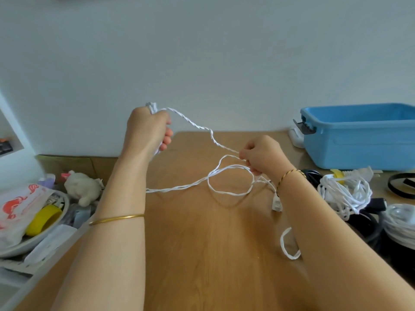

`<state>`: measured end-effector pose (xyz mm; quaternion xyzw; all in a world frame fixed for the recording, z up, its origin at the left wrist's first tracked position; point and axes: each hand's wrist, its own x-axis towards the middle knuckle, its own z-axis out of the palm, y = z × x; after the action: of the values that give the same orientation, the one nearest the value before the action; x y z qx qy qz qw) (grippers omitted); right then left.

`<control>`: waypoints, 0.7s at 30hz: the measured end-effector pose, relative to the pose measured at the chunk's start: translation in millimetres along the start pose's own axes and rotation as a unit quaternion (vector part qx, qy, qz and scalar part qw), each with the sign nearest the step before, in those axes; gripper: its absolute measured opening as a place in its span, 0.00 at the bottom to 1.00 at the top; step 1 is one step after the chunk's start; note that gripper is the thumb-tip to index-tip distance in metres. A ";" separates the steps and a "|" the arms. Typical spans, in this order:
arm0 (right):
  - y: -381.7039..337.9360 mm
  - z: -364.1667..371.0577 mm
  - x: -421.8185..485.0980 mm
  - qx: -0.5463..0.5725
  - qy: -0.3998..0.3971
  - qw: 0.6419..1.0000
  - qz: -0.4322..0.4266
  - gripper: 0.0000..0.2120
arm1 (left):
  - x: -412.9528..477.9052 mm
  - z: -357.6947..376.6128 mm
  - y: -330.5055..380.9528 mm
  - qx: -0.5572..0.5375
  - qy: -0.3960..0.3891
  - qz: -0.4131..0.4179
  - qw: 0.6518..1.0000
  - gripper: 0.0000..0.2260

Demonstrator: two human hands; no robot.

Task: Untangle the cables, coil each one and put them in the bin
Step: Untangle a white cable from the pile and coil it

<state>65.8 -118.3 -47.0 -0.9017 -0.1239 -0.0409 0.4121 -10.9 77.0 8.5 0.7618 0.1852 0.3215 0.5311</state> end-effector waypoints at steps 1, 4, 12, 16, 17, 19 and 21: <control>-1.1 1.0 -0.8 -0.020 -0.016 1.000 -0.011 0.09 | -4.1 4.2 3.4 0.013 -0.028 -0.002 1.000 0.07; -12.5 1.5 -7.4 -0.081 -0.045 0.992 -0.085 0.14 | -13.1 16.7 7.3 0.061 -0.085 0.002 0.995 0.05; -50.2 -17.1 -30.2 0.358 -0.261 0.895 -0.058 0.20 | -10.6 28.7 -4.4 0.145 -0.080 0.036 0.986 0.07; -56.5 -10.6 -42.0 0.300 -0.298 0.898 -0.124 0.10 | -10.2 26.9 -6.5 0.209 -0.046 0.061 0.975 0.08; -57.7 -8.8 -42.1 0.306 -0.276 0.904 -0.115 0.07 | -10.2 26.0 -7.5 0.215 -0.044 0.071 0.973 0.08; -58.0 -10.3 -38.8 0.360 -0.226 0.903 -0.064 0.05 | -10.1 22.4 -8.7 0.225 -0.044 0.085 0.970 0.06; -54.9 -15.1 -32.9 0.410 -0.163 0.896 -0.038 0.06 | -10.9 19.5 -7.8 0.228 -0.070 0.077 0.968 0.06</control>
<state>20.3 -101.3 -2.6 -0.6410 -0.2298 0.1457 0.7177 -4.9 59.5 -6.4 0.8952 0.1564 0.2569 0.3289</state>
